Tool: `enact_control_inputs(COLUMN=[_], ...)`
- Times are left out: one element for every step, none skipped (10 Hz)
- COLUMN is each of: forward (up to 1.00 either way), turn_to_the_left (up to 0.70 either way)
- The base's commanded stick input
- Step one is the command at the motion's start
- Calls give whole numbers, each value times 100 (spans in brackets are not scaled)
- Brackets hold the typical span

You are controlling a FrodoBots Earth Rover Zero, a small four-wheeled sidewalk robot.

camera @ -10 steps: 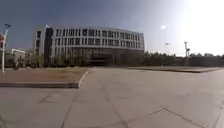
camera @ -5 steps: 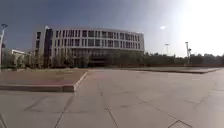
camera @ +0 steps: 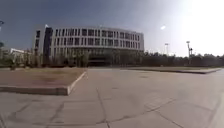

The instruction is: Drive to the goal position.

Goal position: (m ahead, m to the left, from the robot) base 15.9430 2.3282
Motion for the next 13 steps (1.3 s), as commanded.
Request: enact_control_inputs(forward=[70, 70, 70, 70, 70, 70, 70, 70, 70, 70, 70, 70, 70], turn_to_the_left=[0, 0, 0, 0, 0, 0, 0, 0, 0, 0, 0, 0, 0])
